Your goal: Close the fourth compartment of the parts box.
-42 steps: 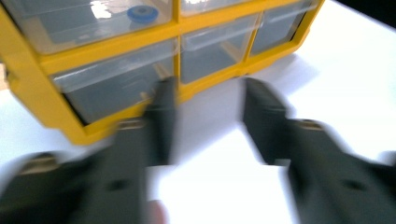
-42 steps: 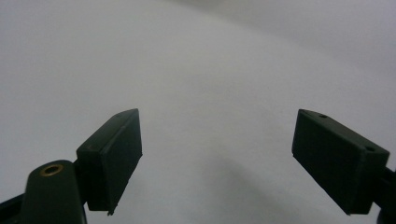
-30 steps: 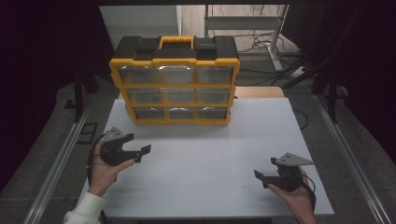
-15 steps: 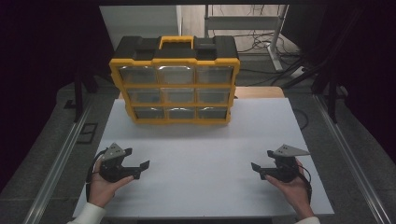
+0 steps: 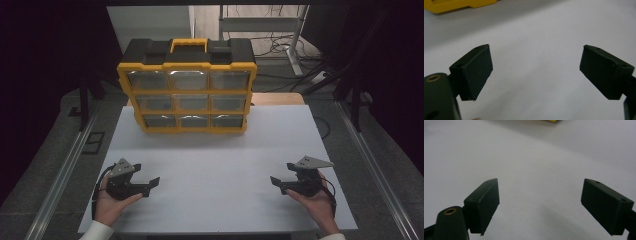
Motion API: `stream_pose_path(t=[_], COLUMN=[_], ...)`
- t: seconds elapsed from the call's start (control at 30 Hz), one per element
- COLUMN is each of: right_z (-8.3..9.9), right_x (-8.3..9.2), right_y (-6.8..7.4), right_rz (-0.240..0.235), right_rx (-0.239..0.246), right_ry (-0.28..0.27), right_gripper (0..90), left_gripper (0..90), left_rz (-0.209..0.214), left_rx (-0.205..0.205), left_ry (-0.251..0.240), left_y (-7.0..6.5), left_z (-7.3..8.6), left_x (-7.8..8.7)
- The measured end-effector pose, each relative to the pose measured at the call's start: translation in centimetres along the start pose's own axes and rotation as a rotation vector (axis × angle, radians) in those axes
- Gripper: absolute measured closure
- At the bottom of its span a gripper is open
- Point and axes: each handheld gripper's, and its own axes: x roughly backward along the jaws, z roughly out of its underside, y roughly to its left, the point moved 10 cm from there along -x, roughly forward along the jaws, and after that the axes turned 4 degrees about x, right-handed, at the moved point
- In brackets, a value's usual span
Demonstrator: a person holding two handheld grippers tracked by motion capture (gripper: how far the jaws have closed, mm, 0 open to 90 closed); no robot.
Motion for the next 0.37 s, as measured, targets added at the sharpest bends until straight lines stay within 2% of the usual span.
stream_pose_path(t=[0.37], right_z=[0.11], right_x=[-0.08], right_y=[0.35], right_rz=[-0.024], right_rx=[0.010], right_ry=[0.007], right_gripper=[15.2], left_gripper=[11.9], left_rz=[0.011], left_rx=[0.006], left_ry=[-0.006], left_y=[-0.12], left_z=[-0.15], left_x=[-0.03])
